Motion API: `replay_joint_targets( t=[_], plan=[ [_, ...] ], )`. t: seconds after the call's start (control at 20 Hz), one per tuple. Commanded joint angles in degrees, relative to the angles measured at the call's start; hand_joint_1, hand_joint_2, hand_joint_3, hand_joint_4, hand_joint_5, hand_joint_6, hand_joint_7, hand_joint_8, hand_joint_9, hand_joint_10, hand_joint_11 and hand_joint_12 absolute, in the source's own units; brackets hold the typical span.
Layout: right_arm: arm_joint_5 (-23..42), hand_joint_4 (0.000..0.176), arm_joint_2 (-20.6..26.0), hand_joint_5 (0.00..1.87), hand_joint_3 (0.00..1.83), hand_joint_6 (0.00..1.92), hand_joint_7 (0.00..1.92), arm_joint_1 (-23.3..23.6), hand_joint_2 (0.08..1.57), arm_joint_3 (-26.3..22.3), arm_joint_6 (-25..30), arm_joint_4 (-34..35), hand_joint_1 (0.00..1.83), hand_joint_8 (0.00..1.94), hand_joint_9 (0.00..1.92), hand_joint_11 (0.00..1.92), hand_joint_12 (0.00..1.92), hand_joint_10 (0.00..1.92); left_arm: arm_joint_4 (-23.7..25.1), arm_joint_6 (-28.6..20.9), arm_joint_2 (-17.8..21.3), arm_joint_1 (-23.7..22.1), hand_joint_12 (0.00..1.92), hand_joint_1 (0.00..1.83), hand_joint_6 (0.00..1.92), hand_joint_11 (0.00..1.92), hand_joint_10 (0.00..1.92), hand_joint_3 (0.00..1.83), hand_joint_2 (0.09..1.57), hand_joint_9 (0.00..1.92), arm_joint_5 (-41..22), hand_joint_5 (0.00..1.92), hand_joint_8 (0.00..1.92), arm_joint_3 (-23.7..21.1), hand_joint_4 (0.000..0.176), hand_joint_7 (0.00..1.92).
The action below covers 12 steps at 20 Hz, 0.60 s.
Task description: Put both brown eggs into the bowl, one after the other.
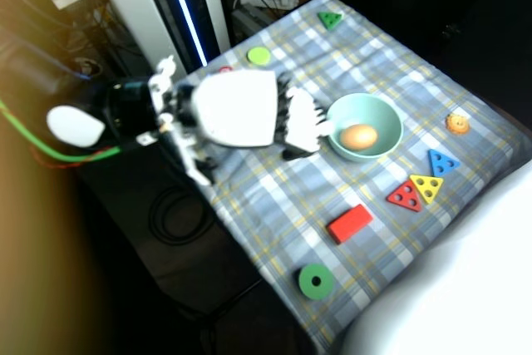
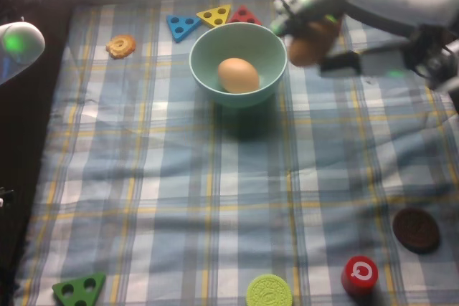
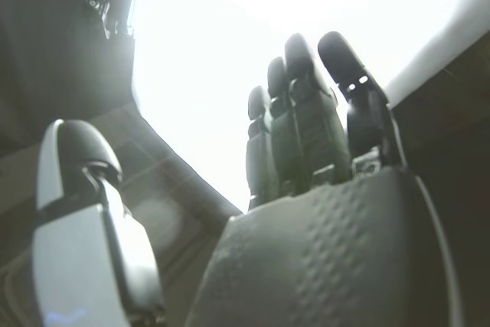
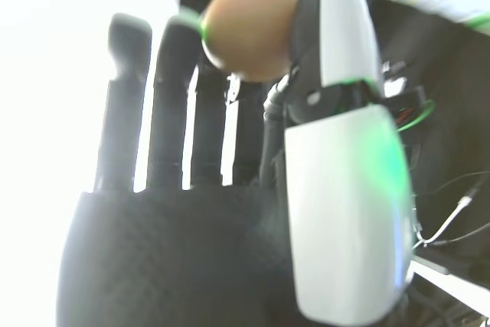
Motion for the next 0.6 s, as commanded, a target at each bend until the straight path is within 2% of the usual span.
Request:
replay_joint_targets(
  t=[0.0,0.05,0.1,0.15,0.2,0.25,0.3,0.35,0.4,0.45,0.5,0.55],
  plan=[
    [6.35,0.0,-0.54,0.9,0.0,1.21,0.92,1.14,1.16,0.51,-0.24,1.69,1.24,1.01,0.64,0.12,1.46,0.96,0.0,-1.05,-0.08,-0.29,1.22,0.79,0.0,0.08,0.0,0.0,0.82,0.53,-7.18,0.38,0.0,0.51,0.048,0.45],
    [5.51,0.0,-2.12,0.99,0.0,1.11,0.99,2.22,1.11,1.56,-0.54,1.8,1.24,0.84,0.68,0.02,1.36,0.69,0.0,-1.25,-0.27,-0.31,1.19,0.8,0.0,0.08,0.0,0.0,0.81,0.52,-7.09,0.38,0.0,0.73,0.052,0.45],
    [4.56,0.0,-3.55,1.01,0.0,0.96,0.82,3.0,1.1,2.49,-0.84,1.8,1.18,0.31,0.52,0.0,1.11,0.34,0.0,-1.43,-0.47,-0.37,1.17,0.8,0.0,0.07,0.0,0.0,0.8,0.5,-7.05,0.39,0.0,0.98,0.049,0.45],
    [3.67,0.0,-4.67,1.06,0.0,0.86,0.87,3.53,1.07,3.23,-1.08,1.8,1.17,0.11,0.57,0.01,1.07,0.14,0.0,-1.58,-0.63,-0.43,1.16,0.8,0.0,0.06,0.0,0.0,0.8,0.5,-7.0,0.39,0.0,1.19,0.044,0.45],
    [3.03,0.0,-5.48,1.12,0.0,0.85,0.91,3.85,1.09,3.78,-1.25,1.8,1.24,0.77,0.78,0.18,1.3,0.2,-0.02,-1.7,-0.74,-0.47,1.17,0.75,0.0,0.06,0.0,0.0,0.81,0.49,-6.96,0.39,0.0,1.34,0.04,0.44],
    [2.05,0.0,-6.55,1.1,0.0,0.81,0.89,4.33,1.07,4.53,-1.53,1.8,1.16,0.46,0.78,0.14,1.36,0.18,-0.03,-1.87,-0.87,-0.49,1.18,0.74,0.0,0.07,0.0,0.0,0.81,0.5,-6.9,0.39,0.0,1.55,0.04,0.44],
    [1.43,0.0,-7.17,1.08,0.0,0.92,1.0,4.63,1.08,4.96,-1.92,1.8,1.22,0.73,0.86,0.21,1.34,0.21,-0.03,-2.05,-0.91,-0.49,1.2,0.76,0.0,0.07,0.01,0.0,0.81,0.51,-6.87,0.4,0.0,1.65,0.034,0.45],
    [0.68,0.014,-7.53,1.0,0.0,0.95,1.08,4.9,1.09,5.15,-2.67,1.81,1.23,0.79,0.95,0.31,1.31,0.24,-0.03,-2.13,-0.91,-0.49,1.21,0.74,0.0,0.07,0.01,0.0,0.81,0.52,-6.87,0.39,0.0,1.67,0.039,0.45],
    [0.15,0.036,-7.55,1.01,0.0,0.94,0.93,4.97,1.09,5.15,-3.26,1.9,1.11,0.42,0.89,0.31,1.26,0.22,-0.03,-2.13,-0.91,-0.5,1.21,0.74,0.0,0.07,0.01,0.0,0.81,0.52,-6.9,0.4,0.0,1.68,0.045,0.45],
    [-0.1,0.106,-7.45,1.0,0.0,0.94,0.92,4.96,1.09,5.14,-3.46,2.16,1.06,0.19,0.82,0.22,1.16,0.14,-0.03,-2.13,-0.91,-0.5,1.22,0.74,0.0,0.08,0.01,0.0,0.81,0.53,-6.95,0.4,0.0,1.67,0.048,0.45],
    [-0.3,0.039,-7.11,0.83,0.0,0.41,0.87,4.95,1.01,5.03,-3.47,2.25,1.02,0.07,0.79,0.26,1.04,0.08,-0.05,-2.15,-0.91,-0.5,1.22,0.74,0.0,0.1,0.01,0.0,0.81,0.53,-7.02,0.4,0.0,1.61,0.047,0.45],
    [-0.4,0.02,-6.7,0.83,0.0,0.15,0.87,4.95,0.99,4.85,-3.47,2.37,0.99,0.03,0.79,0.26,1.03,0.05,-0.12,-2.17,-0.91,-0.49,1.23,0.74,0.0,0.11,0.01,0.0,0.8,0.54,-7.06,0.41,0.0,1.56,0.052,0.46]
  ],
)
